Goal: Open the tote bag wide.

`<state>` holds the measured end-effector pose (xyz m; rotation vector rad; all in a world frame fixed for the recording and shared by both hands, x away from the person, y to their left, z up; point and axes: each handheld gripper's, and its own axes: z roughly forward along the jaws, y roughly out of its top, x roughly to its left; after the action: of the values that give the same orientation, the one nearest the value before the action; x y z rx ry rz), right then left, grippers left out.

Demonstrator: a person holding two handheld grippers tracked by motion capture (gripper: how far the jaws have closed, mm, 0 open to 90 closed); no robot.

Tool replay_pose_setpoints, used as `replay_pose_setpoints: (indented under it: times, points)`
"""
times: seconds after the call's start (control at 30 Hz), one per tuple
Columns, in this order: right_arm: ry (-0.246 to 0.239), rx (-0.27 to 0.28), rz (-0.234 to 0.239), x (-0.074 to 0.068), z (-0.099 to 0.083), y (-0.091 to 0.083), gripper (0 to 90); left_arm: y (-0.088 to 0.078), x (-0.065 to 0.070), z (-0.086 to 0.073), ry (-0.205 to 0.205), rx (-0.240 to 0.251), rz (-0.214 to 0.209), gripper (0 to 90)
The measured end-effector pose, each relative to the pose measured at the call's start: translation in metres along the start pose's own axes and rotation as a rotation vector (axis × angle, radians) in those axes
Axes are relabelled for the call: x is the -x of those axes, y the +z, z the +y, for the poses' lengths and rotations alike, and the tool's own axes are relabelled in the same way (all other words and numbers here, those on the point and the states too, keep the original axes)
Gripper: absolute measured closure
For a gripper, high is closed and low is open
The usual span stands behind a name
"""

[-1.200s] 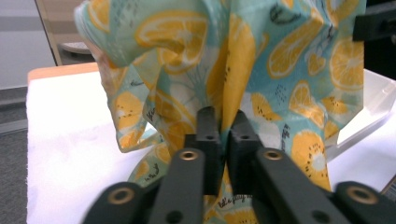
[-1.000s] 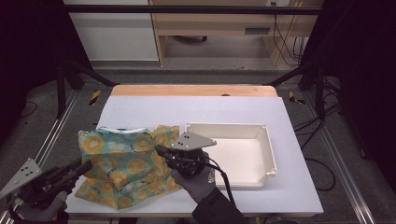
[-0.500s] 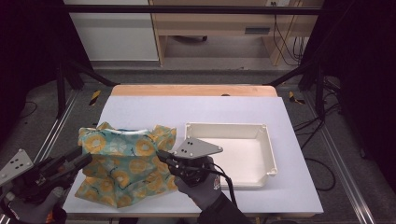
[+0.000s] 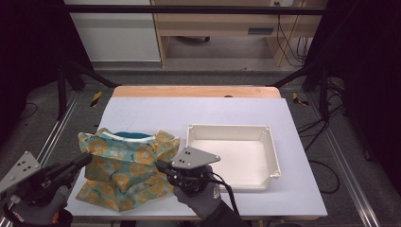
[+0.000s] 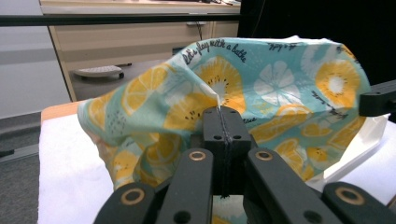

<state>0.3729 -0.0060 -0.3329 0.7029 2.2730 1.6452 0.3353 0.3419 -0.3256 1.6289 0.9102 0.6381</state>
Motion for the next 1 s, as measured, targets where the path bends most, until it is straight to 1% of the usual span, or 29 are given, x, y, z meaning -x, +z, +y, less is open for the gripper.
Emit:
replay_pose_setpoints:
  times: [0.1, 0.2, 0.33, 0.37, 0.43, 0.53, 0.57, 0.7, 0.77, 0.87, 1.0]
  points:
    - [0.010, -0.019, 0.005, 0.000, -0.007, 0.004, 90.0, -0.004, 0.002, -0.007, 0.010, 0.005, -0.004, 90.0]
    - [0.028, -0.037, 0.005, 0.001, -0.015, 0.010, 90.0, -0.006, 0.002, -0.016, 0.012, -0.008, 0.003, 90.0]
    - [0.037, -0.053, 0.001, 0.002, -0.024, 0.020, 90.0, -0.005, -0.001, -0.027, -0.001, -0.023, 0.003, 90.0]
    - [0.037, -0.060, -0.001, 0.002, -0.026, 0.022, 90.0, -0.004, -0.002, -0.029, 0.001, -0.031, 0.003, 90.0]
    - [0.046, -0.063, -0.005, 0.004, -0.031, 0.027, 90.0, -0.002, -0.003, -0.032, -0.005, -0.033, 0.009, 90.0]
    - [0.064, -0.070, -0.007, 0.007, -0.037, 0.033, 90.0, 0.000, -0.004, -0.035, -0.001, -0.042, 0.019, 90.0]
    - [0.068, -0.072, -0.006, 0.007, -0.039, 0.035, 90.0, 0.000, -0.005, -0.036, 0.005, -0.045, 0.028, 90.0]
    - [0.077, -0.071, -0.008, 0.008, -0.044, 0.043, 89.4, 0.001, -0.009, -0.039, 0.007, -0.056, 0.052, 90.0]
    - [0.080, -0.072, -0.003, 0.008, -0.045, 0.046, 87.9, 0.002, -0.011, -0.041, 0.001, -0.061, 0.054, 90.0]
    - [0.075, -0.061, -0.002, 0.008, -0.045, 0.045, 81.7, 0.004, -0.014, -0.043, -0.006, -0.072, 0.052, 90.0]
    - [0.082, -0.018, 0.000, 0.010, -0.037, 0.031, 74.0, 0.006, -0.016, -0.046, -0.015, -0.089, 0.056, 90.0]
